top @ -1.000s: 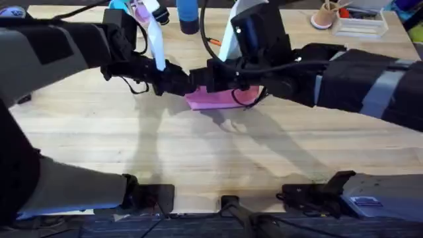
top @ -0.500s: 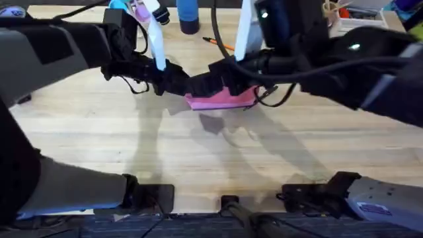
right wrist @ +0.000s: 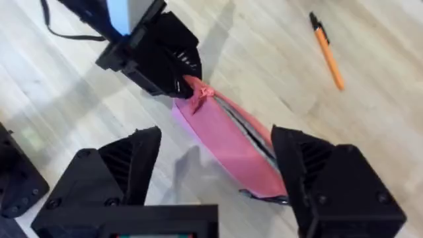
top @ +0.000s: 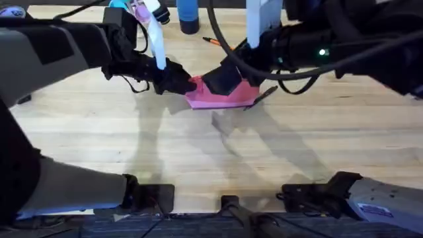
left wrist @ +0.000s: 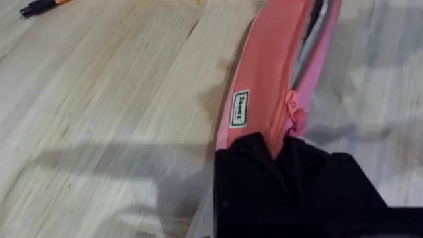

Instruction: Unzip the bag, pick up the pens from the table one at a time and place them inside, then zip the bag closed.

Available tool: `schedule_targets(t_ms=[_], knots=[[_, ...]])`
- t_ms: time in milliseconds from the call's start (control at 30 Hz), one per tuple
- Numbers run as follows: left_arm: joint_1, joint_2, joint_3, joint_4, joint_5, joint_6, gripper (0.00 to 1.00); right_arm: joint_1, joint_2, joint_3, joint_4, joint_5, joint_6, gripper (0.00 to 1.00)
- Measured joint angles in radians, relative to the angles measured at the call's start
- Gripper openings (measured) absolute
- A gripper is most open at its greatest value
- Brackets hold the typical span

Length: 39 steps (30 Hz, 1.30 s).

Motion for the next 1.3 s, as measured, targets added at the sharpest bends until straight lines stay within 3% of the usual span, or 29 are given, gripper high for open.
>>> schedule_targets(t_ms=[100,233,267,600,767,1133,1200,1300], knots=[[0.000,0.000,0.000,0.016,0.009,0.002,0.393,0.000,0.000,0.022,-0.026,0.001,-0.038,0.996],[0.000,0.000,0.001,0.016,0.013,-0.001,0.939,0.000,0.000,0.045,-0.084,0.005,-0.093,0.995],[0.000,0.000,0.001,0.015,0.014,-0.001,0.979,0.000,0.000,0.053,-0.103,0.006,-0.107,0.995],[0.000,-0.037,0.001,-0.024,0.004,-0.001,0.995,0.000,0.060,0.169,-0.279,0.013,-0.180,0.996],[0.000,-0.184,0.001,-0.079,-0.016,0.003,0.995,0.000,0.100,0.172,-0.279,0.016,-0.210,0.996],[0.000,-0.504,0.002,-0.326,-0.111,0.004,0.995,-0.016,0.148,0.172,-0.249,0.016,-0.303,0.975],[0.000,-0.546,0.002,-0.353,-0.130,0.004,0.995,-0.033,0.160,0.172,-0.244,0.016,-0.311,0.853],[0.000,-0.591,0.002,-0.376,-0.151,0.004,0.994,-0.060,0.179,0.172,-0.208,0.016,-0.317,0.463]])
